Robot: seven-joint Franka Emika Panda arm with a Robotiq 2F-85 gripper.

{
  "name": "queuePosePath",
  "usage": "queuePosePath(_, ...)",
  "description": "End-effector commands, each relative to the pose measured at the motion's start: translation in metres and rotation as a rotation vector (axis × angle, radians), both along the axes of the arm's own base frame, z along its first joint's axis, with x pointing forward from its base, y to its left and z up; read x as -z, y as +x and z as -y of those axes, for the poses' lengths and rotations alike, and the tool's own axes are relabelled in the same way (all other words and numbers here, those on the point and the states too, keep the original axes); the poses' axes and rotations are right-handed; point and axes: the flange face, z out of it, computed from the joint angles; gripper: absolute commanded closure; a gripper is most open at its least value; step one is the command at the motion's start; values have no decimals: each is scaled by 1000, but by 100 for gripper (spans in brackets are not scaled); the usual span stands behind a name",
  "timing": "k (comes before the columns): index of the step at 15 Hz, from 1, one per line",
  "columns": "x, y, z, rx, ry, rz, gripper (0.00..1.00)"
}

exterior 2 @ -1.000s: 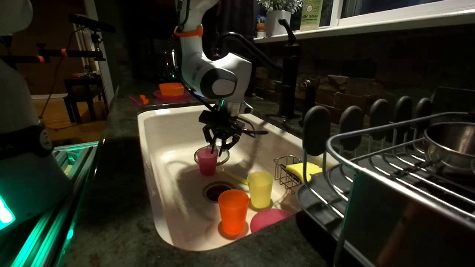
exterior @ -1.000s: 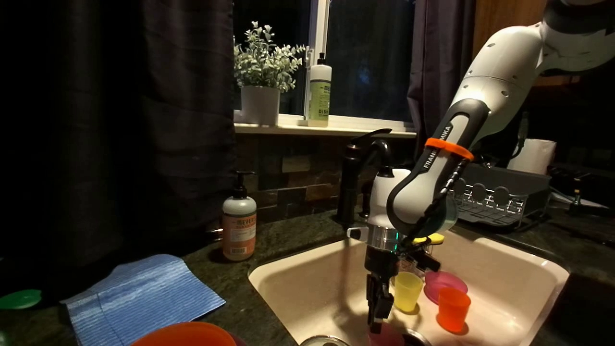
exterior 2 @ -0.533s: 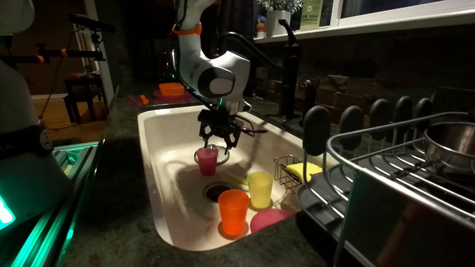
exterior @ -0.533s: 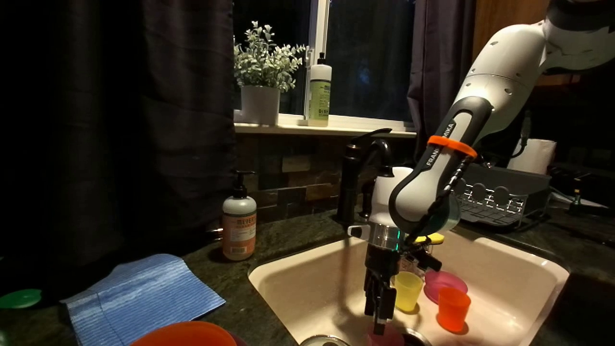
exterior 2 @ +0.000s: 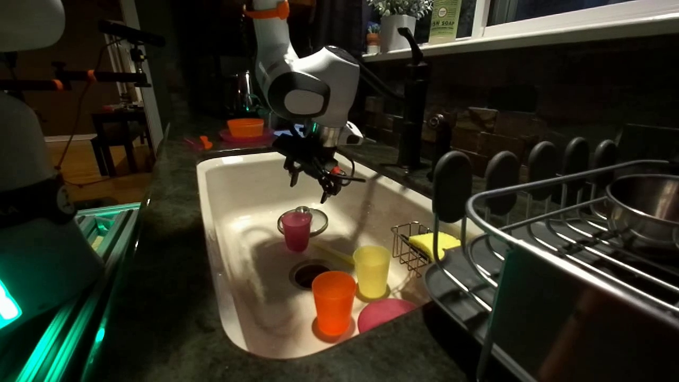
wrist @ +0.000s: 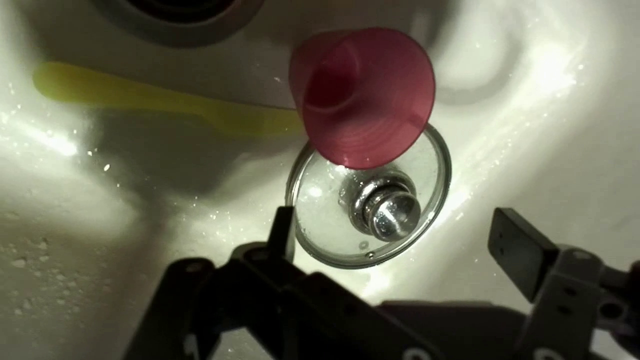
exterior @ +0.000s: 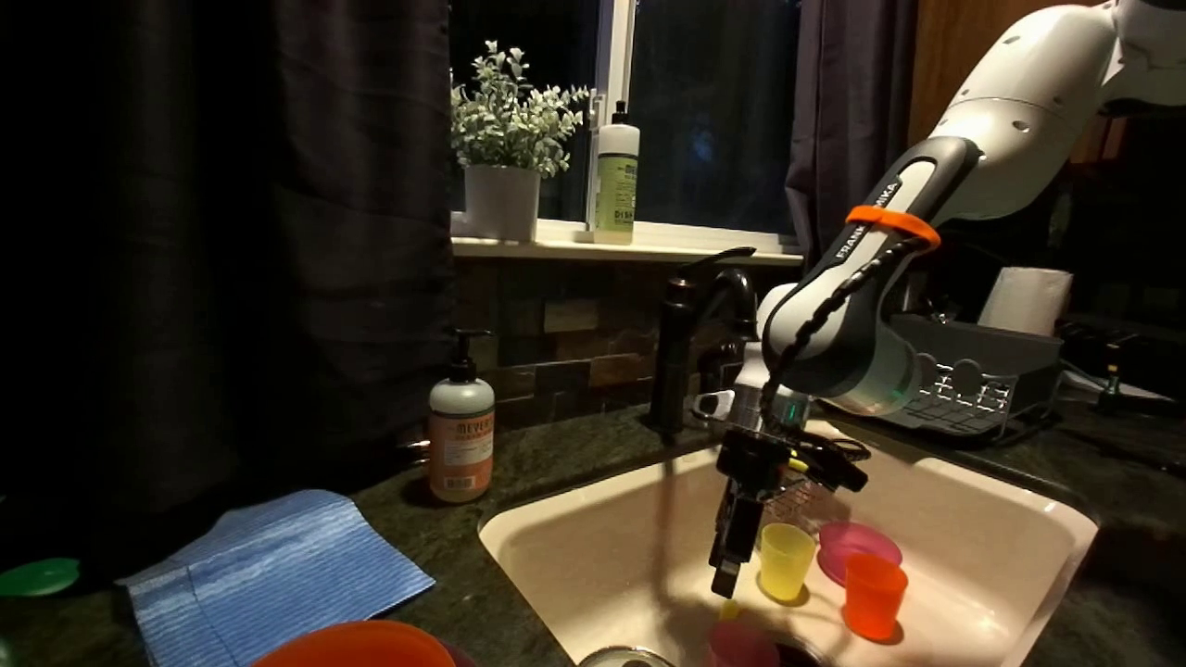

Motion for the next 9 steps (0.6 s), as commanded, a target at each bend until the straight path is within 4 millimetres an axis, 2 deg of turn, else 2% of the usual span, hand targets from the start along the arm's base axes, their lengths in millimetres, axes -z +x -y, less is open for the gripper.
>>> queuePosePath(1,-8,-22,14,131,-2,-115,0)
queuePosePath(6,-30,-51,10,194,-37,-215,0)
queuePosePath(9,-52,-65,7,269,-105,-243,0)
